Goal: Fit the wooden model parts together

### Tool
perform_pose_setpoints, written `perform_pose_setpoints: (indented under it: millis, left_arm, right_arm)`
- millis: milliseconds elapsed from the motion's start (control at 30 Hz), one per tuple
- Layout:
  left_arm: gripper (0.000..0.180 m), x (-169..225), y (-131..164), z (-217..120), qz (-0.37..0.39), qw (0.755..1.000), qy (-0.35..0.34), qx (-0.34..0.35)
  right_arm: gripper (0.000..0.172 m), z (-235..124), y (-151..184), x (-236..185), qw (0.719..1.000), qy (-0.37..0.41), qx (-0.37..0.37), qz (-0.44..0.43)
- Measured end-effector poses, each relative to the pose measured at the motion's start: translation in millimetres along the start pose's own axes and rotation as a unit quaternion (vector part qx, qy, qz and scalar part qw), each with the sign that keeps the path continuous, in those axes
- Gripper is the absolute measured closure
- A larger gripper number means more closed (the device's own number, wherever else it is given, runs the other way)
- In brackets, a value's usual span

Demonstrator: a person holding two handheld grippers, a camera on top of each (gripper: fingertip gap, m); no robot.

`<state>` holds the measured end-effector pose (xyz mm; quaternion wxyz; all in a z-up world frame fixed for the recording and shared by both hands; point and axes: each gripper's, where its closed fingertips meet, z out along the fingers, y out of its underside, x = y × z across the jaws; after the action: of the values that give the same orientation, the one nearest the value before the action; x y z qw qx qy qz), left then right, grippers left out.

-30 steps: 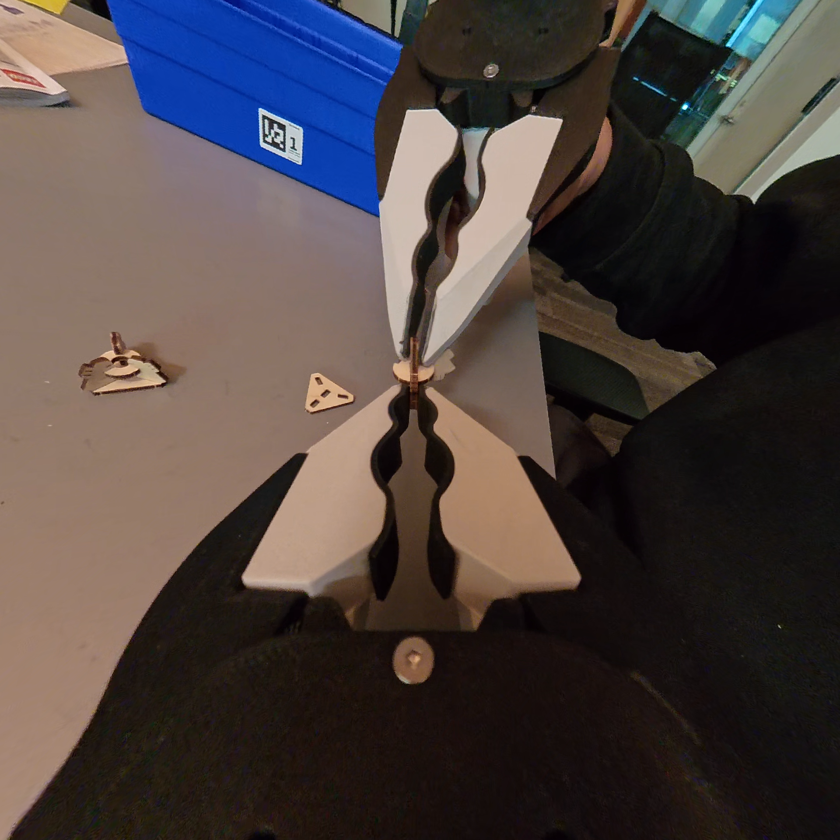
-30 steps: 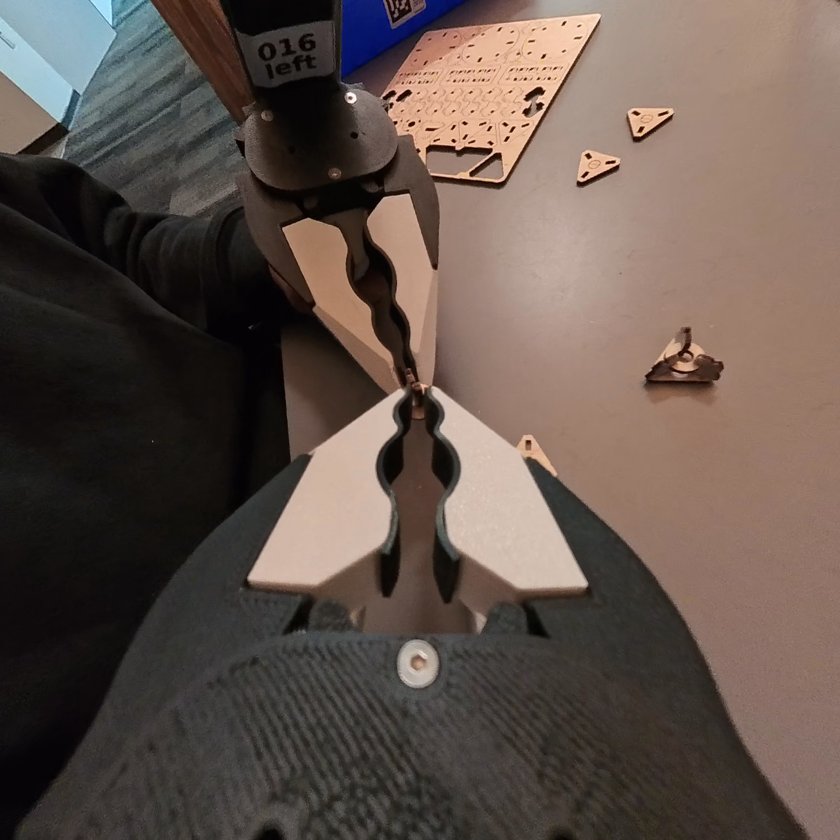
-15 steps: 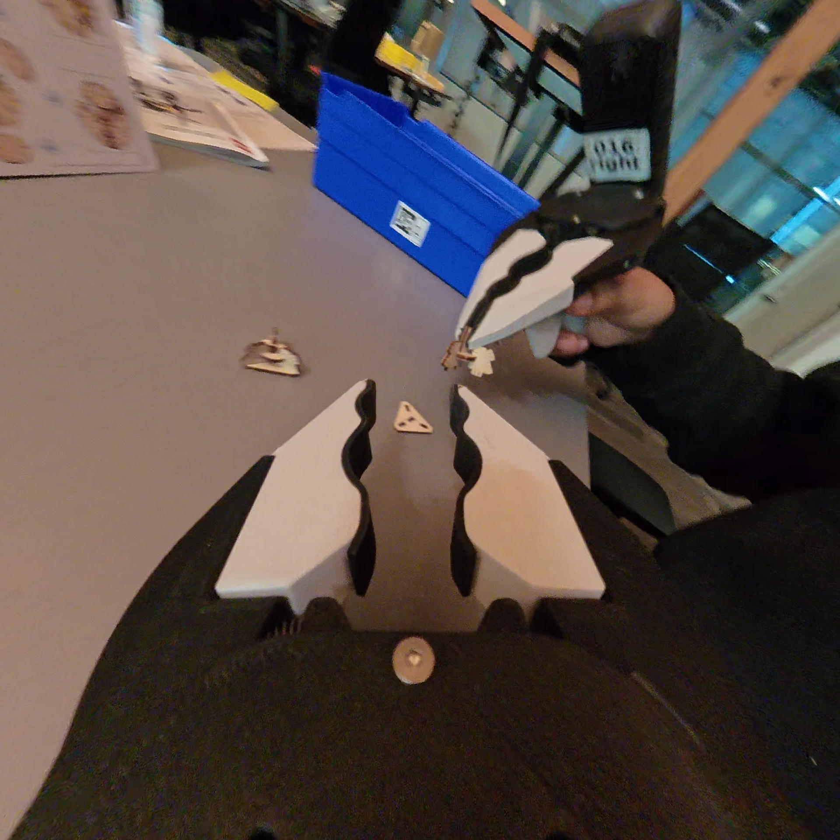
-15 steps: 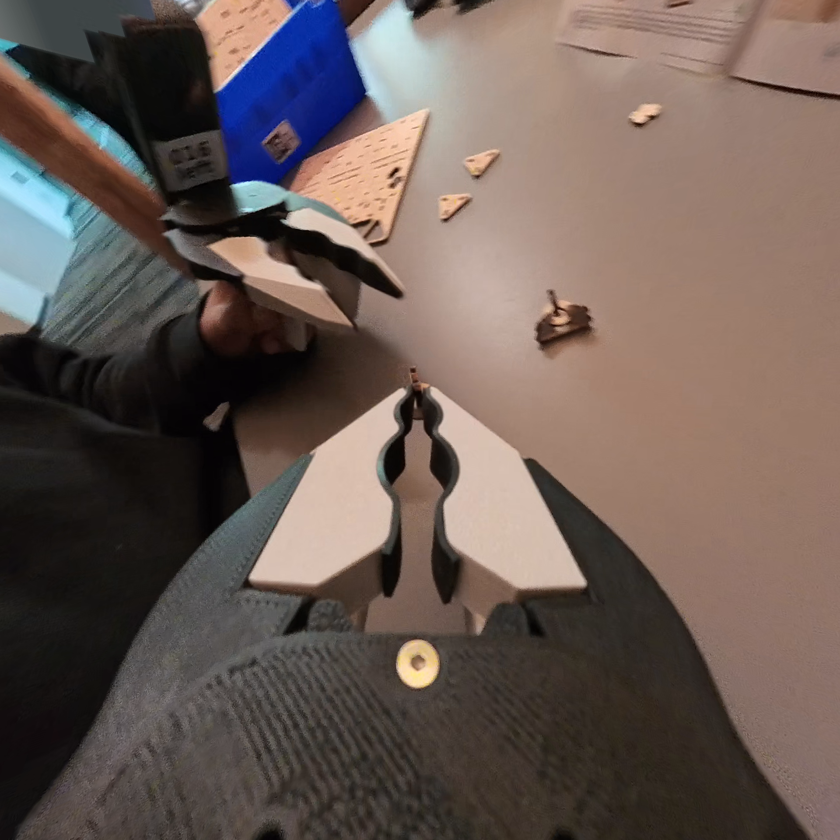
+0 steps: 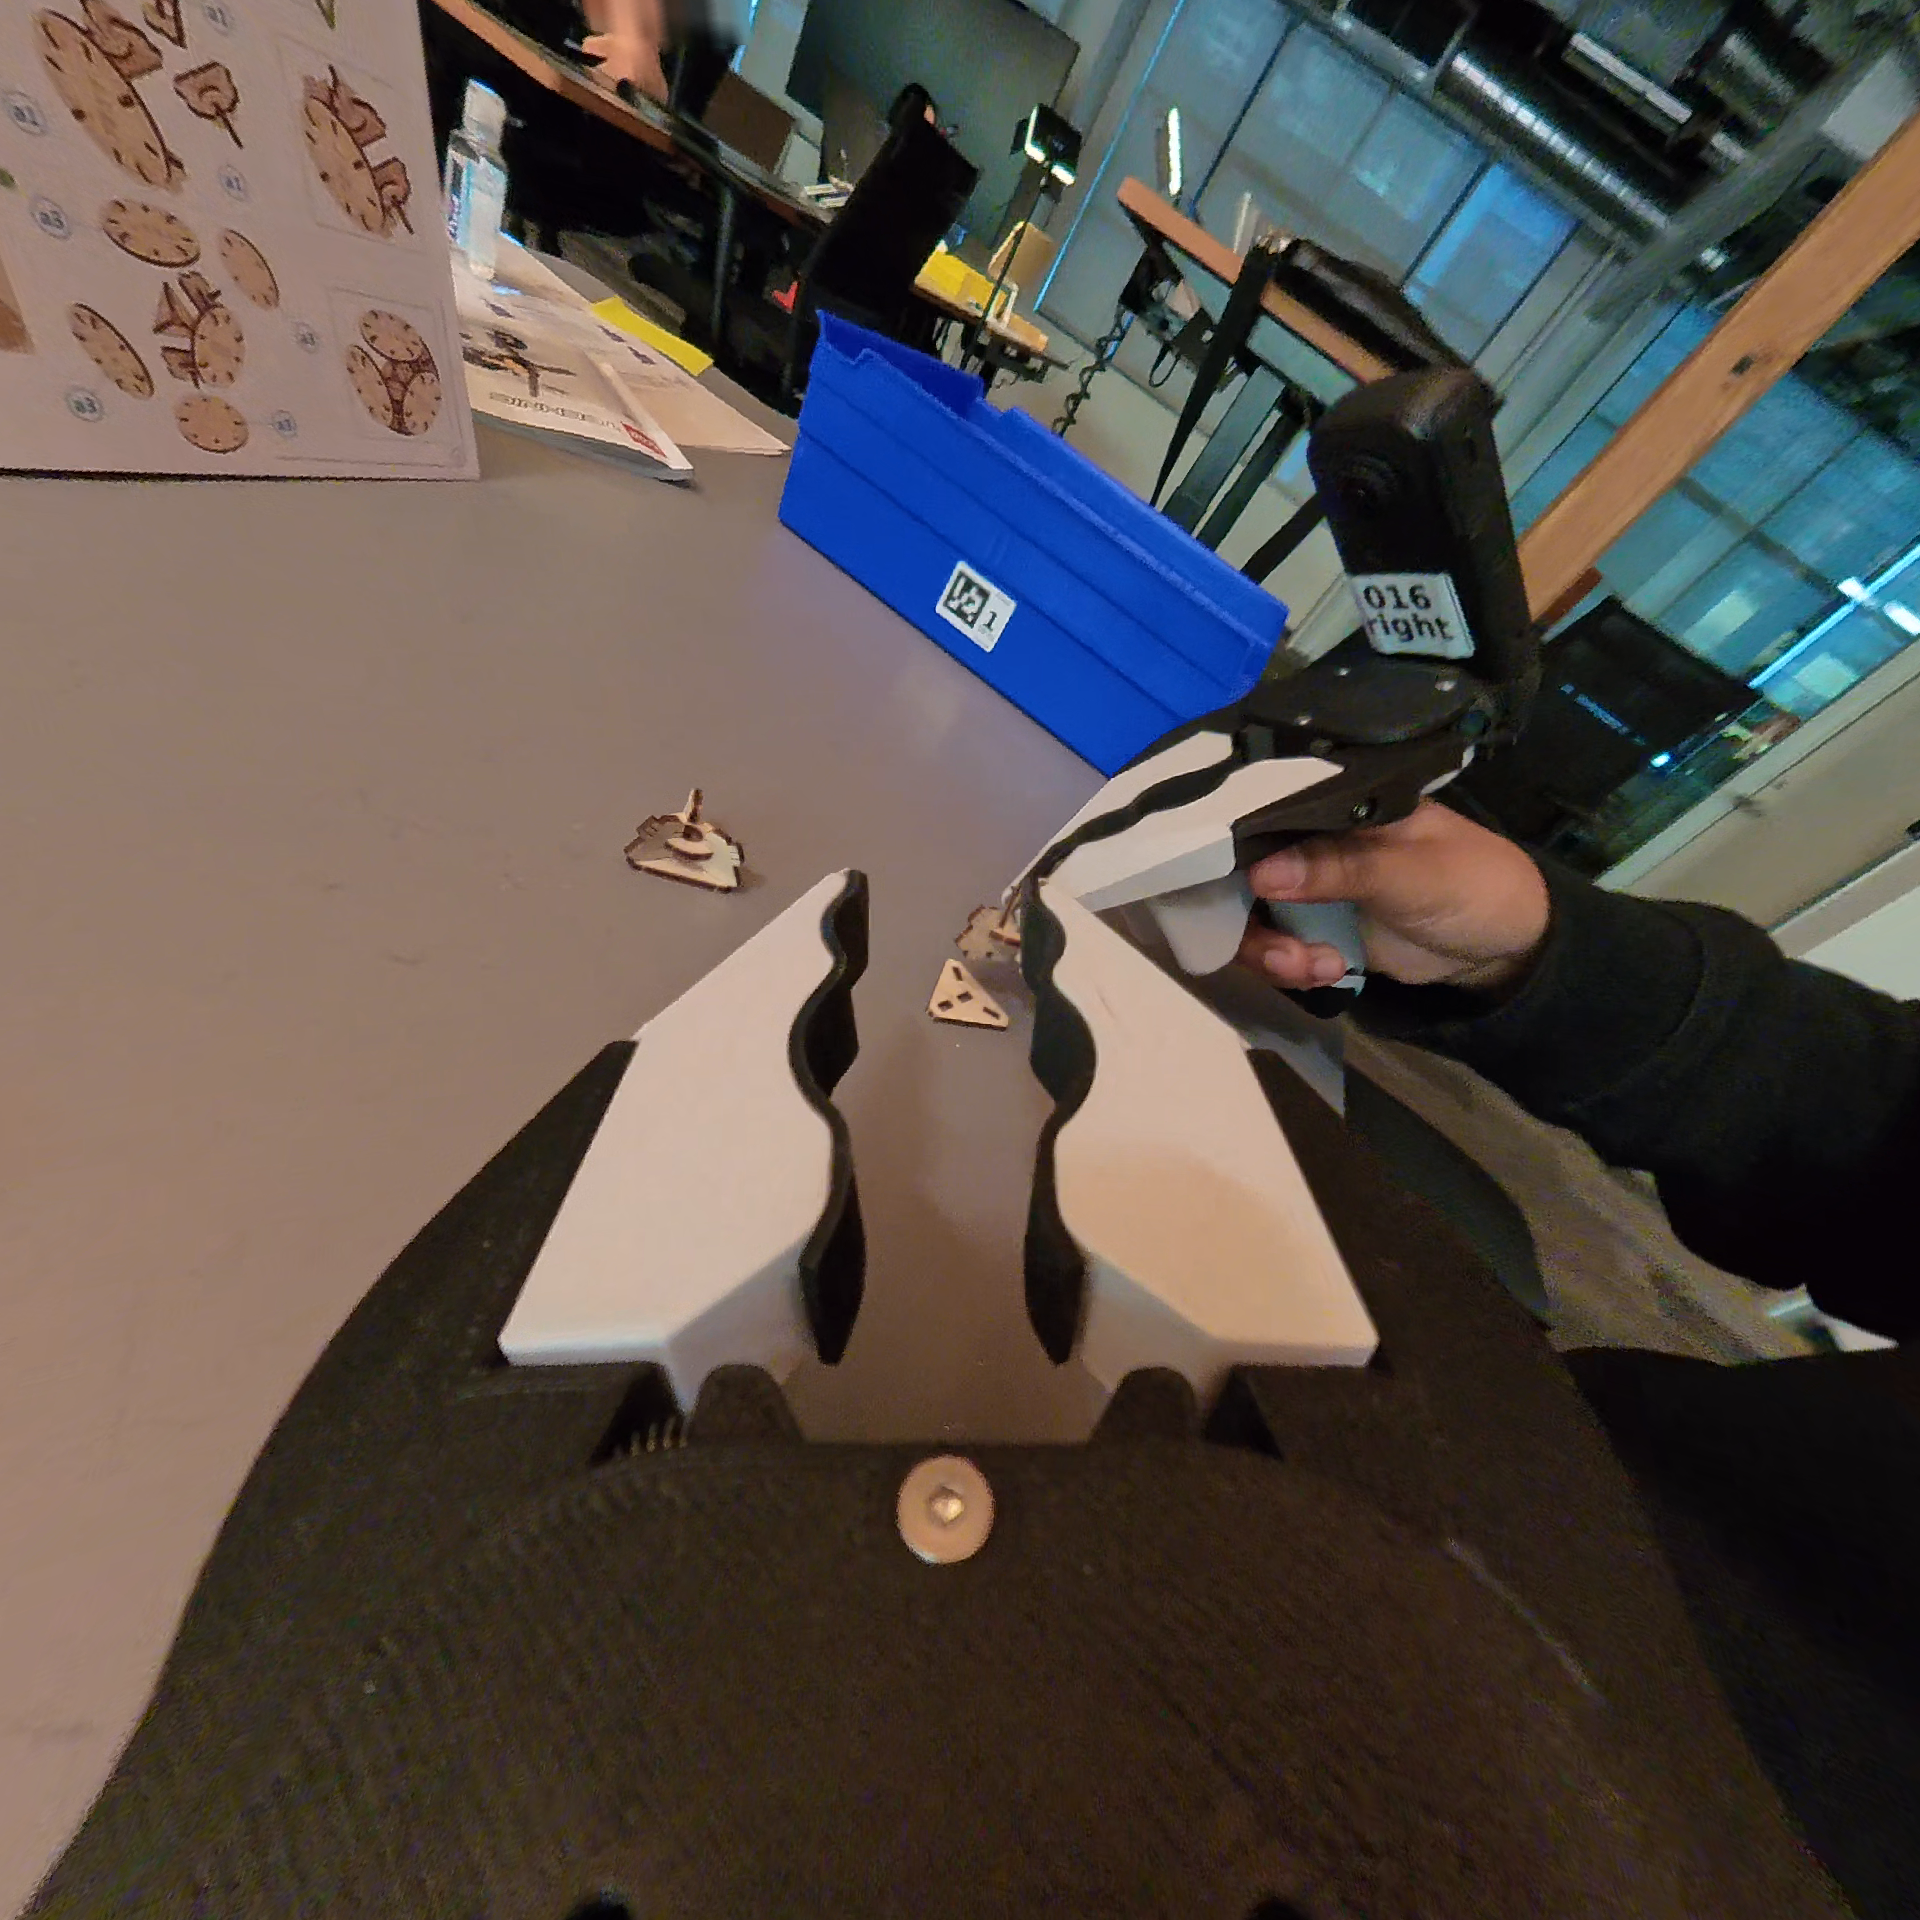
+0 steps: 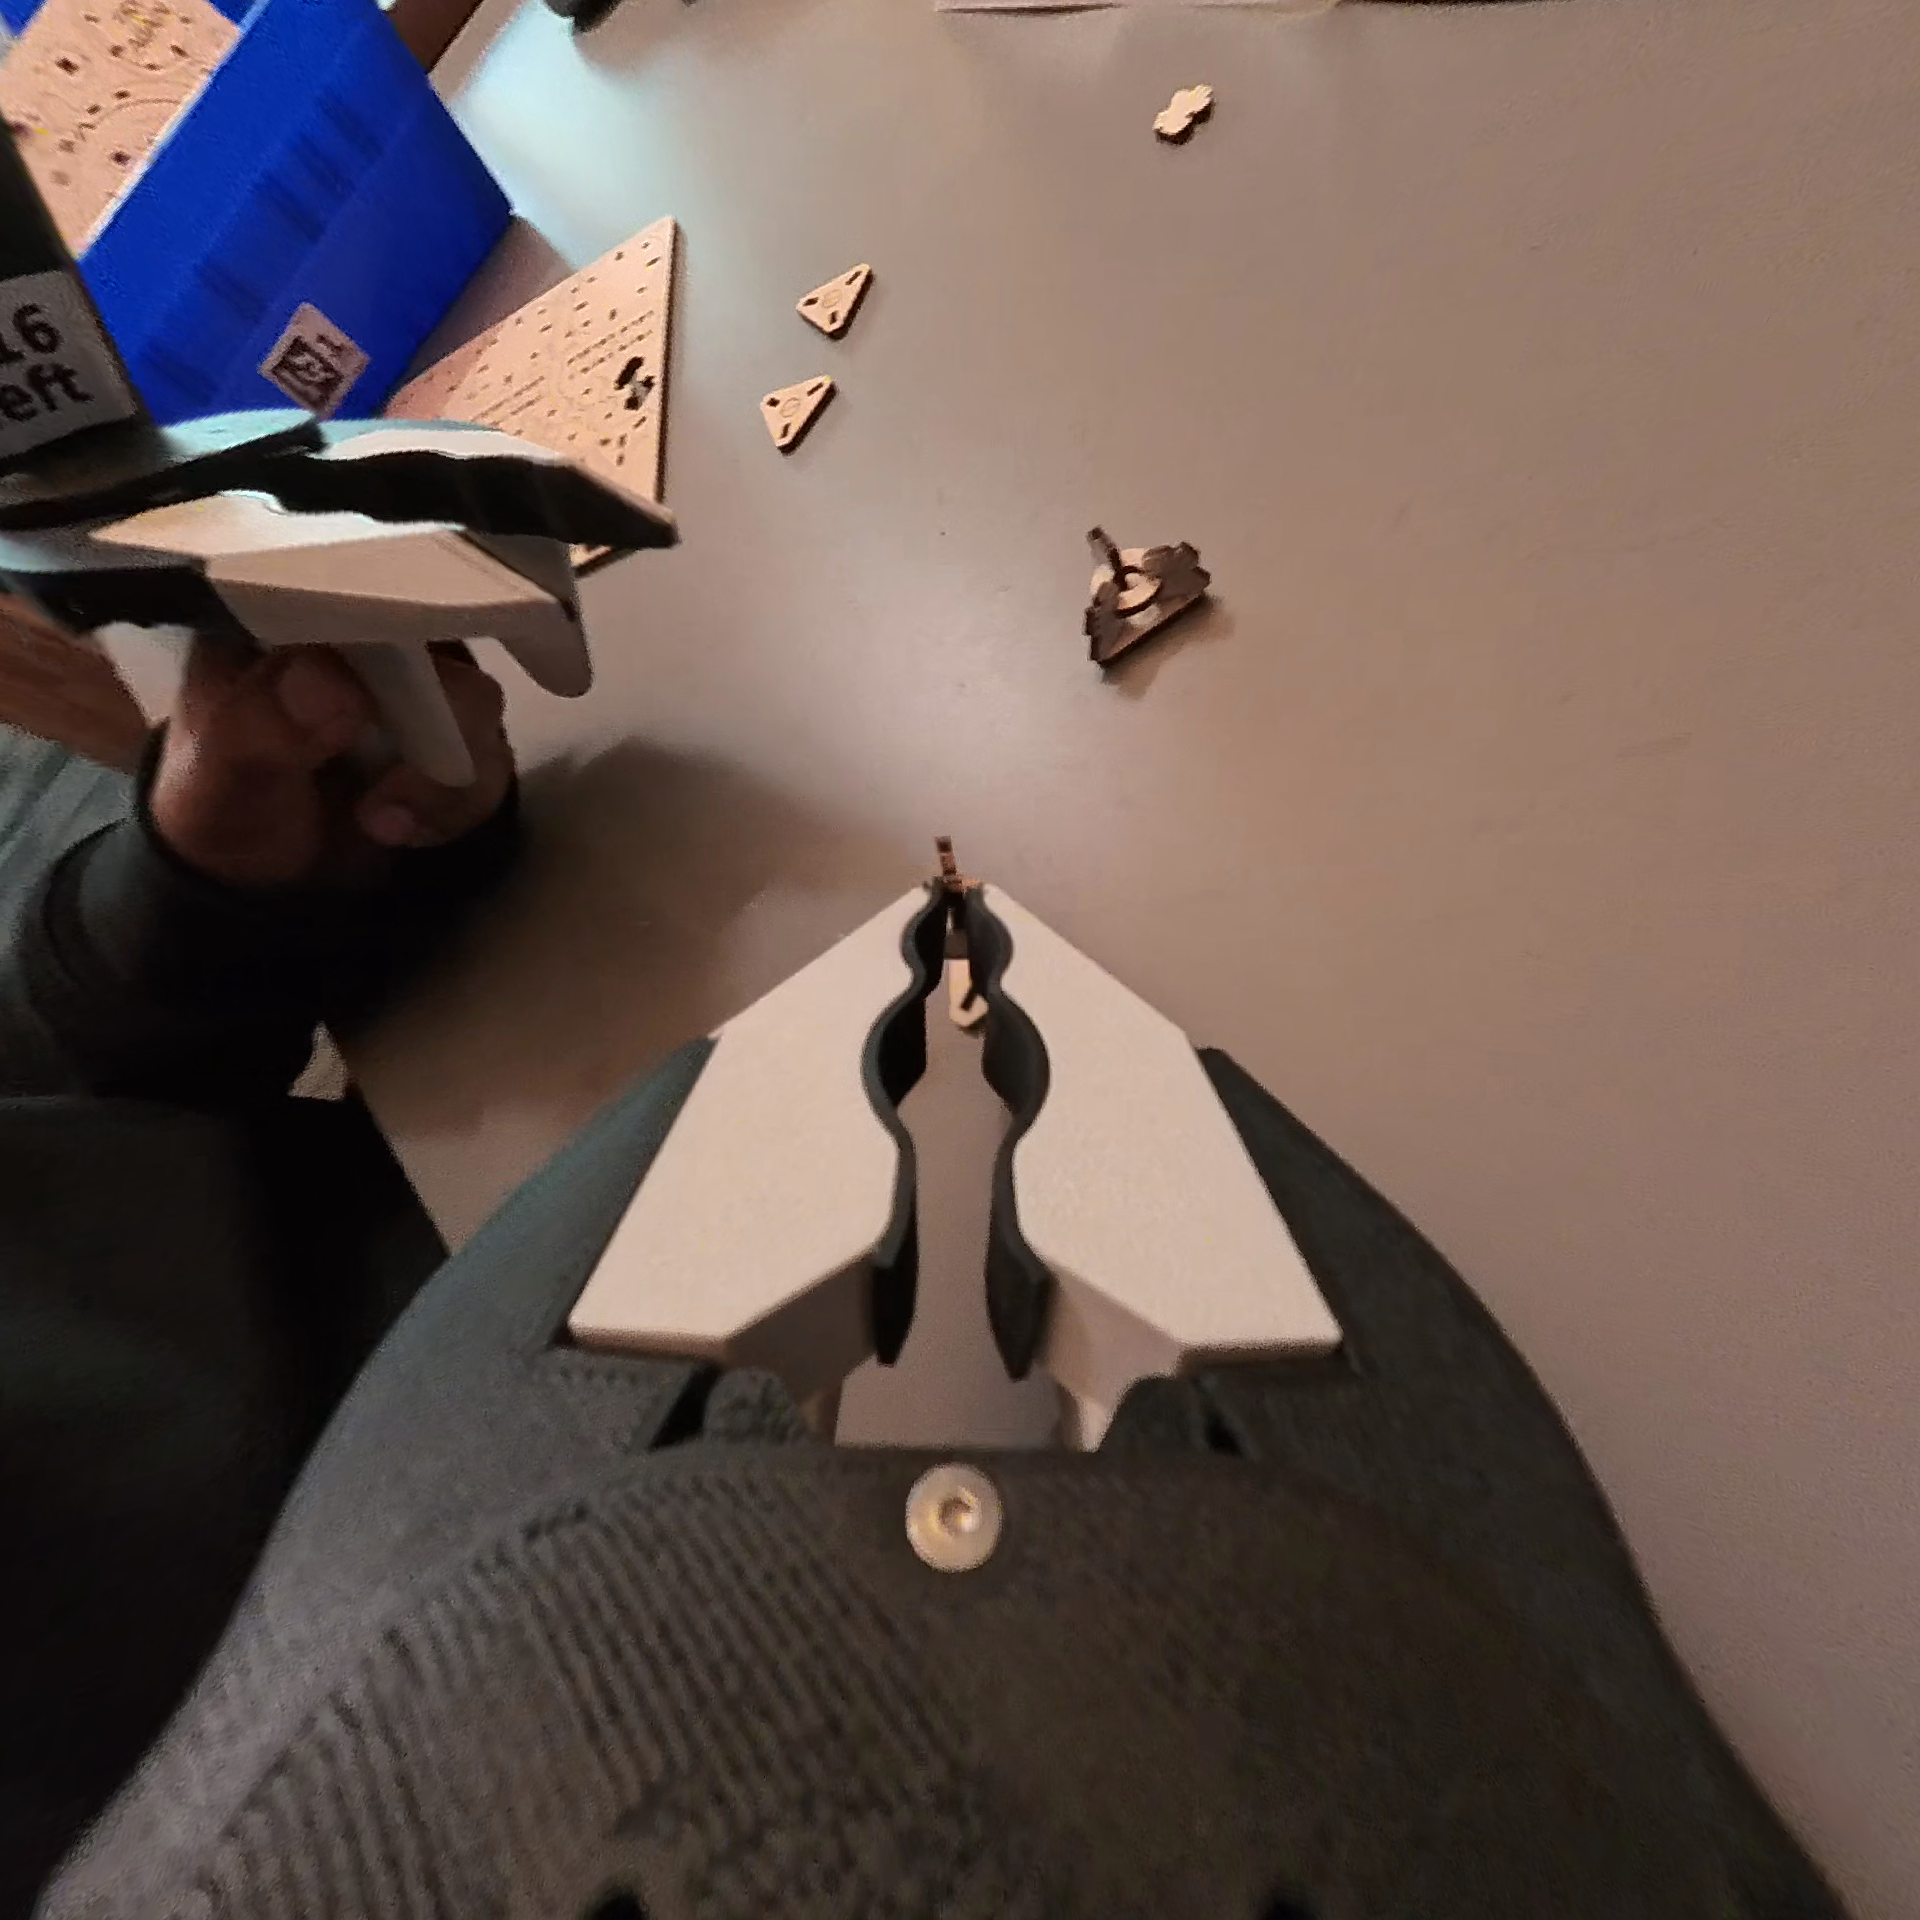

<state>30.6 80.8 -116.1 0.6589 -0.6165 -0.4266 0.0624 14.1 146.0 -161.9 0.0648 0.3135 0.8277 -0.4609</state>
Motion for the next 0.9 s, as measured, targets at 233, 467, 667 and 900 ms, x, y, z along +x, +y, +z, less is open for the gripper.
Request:
perform_pose_setpoints:
  millis: [233,467,667,900]
  left_arm:
    - [0.155,-2,-9,-8,-0.061,0.997,0.035,0.032]
    - [0.156,-4,-9,-9,-0.067,0.997,0.035,0.034]
    - [0.156,-5,-9,-8,-0.065,0.997,0.032,0.032]
    - [0.157,-4,-9,-8,-0.065,0.997,0.035,0.031]
  right_arm:
    - [0.170,3,7,-3,0.993,0.093,-0.025,-0.067]
    - [0.170,10,16,-1,0.976,0.157,-0.052,-0.138]
    - [0.170,14,15,-2,0.972,0.145,-0.059,-0.175]
    - [0.170,15,13,-2,0.969,0.129,-0.067,-0.201]
